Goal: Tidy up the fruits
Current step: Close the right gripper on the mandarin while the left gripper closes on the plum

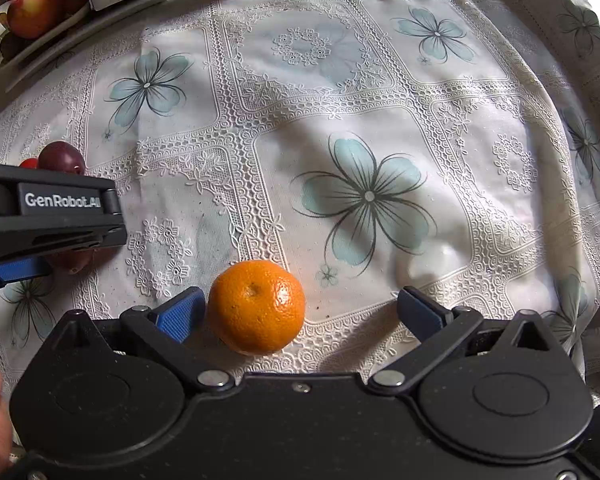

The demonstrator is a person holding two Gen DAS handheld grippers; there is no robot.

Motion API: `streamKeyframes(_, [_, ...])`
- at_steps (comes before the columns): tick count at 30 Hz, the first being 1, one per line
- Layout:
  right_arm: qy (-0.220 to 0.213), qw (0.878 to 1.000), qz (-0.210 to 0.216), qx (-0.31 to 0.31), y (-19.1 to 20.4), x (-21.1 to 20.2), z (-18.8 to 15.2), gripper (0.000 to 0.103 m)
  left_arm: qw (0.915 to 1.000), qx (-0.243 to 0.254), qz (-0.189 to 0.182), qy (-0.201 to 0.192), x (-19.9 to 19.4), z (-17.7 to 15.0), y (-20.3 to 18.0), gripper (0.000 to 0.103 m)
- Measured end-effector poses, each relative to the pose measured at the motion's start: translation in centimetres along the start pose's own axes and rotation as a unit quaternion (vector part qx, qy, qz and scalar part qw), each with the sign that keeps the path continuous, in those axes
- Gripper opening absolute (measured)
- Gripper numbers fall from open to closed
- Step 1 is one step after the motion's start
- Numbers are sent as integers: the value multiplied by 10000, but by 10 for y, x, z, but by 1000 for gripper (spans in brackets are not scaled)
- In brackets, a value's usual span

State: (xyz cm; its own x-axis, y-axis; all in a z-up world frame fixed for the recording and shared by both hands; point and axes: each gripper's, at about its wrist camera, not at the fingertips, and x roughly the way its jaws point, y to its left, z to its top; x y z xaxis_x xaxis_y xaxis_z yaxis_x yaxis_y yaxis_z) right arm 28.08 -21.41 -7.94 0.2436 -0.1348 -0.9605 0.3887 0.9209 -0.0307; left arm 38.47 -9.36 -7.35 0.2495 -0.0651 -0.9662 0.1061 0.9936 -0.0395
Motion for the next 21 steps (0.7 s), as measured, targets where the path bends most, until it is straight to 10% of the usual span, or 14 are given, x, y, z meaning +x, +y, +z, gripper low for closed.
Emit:
streamKeyframes(3, [-6,10000,-2,3,0,0,0,102,9992,385,57,-27,7,-4,-16,103])
streamKeyframes(21, [-51,10000,-33,41,1,-1,-2,102,9994,354,57,-20,7,-3,-15,103])
